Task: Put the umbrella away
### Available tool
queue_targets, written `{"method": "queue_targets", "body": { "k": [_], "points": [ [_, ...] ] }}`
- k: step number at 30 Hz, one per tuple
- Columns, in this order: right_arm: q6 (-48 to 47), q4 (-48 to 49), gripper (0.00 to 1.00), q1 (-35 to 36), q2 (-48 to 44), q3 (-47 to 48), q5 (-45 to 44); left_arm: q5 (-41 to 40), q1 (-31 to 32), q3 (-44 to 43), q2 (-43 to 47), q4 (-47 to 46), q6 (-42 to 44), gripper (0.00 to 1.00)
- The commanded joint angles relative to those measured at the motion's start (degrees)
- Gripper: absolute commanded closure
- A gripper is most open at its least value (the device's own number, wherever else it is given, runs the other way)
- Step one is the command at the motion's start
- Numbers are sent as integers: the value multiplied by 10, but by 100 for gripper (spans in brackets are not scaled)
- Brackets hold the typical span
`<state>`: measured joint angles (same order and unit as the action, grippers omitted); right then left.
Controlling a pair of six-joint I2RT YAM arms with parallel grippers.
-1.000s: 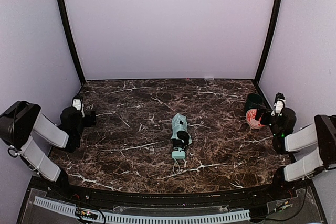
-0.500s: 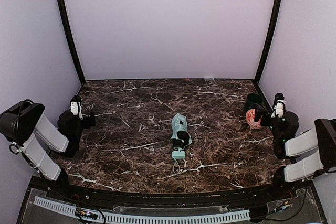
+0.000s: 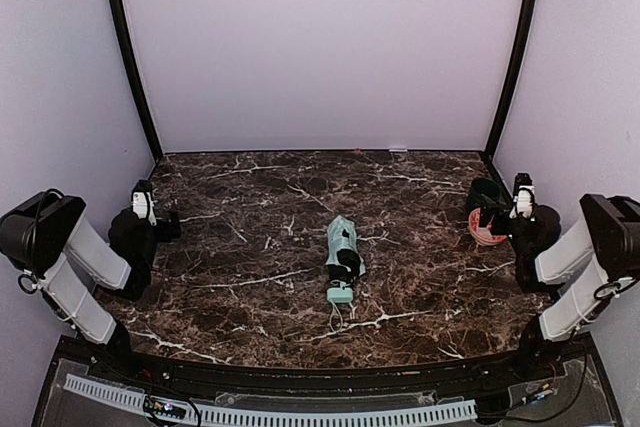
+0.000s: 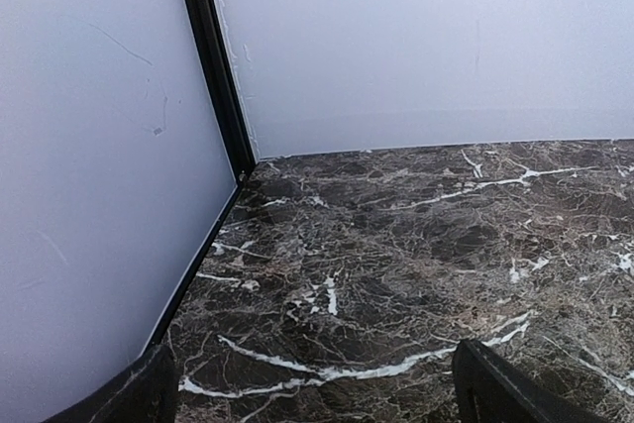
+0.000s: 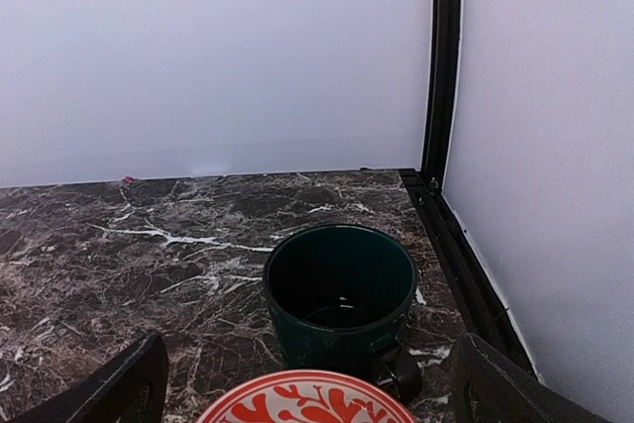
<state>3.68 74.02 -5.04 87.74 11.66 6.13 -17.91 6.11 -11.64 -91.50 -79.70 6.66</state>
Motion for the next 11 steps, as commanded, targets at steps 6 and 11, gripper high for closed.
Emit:
{"method": "queue_targets", "body": {
  "k": [6,11],
  "points": [
    [7,13,0,-2,1,7,-30,-1,-6,-10,1,-6,-7,1],
    [6,3,0,0,0,10,-34,1,-7,-11,2,-3,-8,1]
  ]
}}
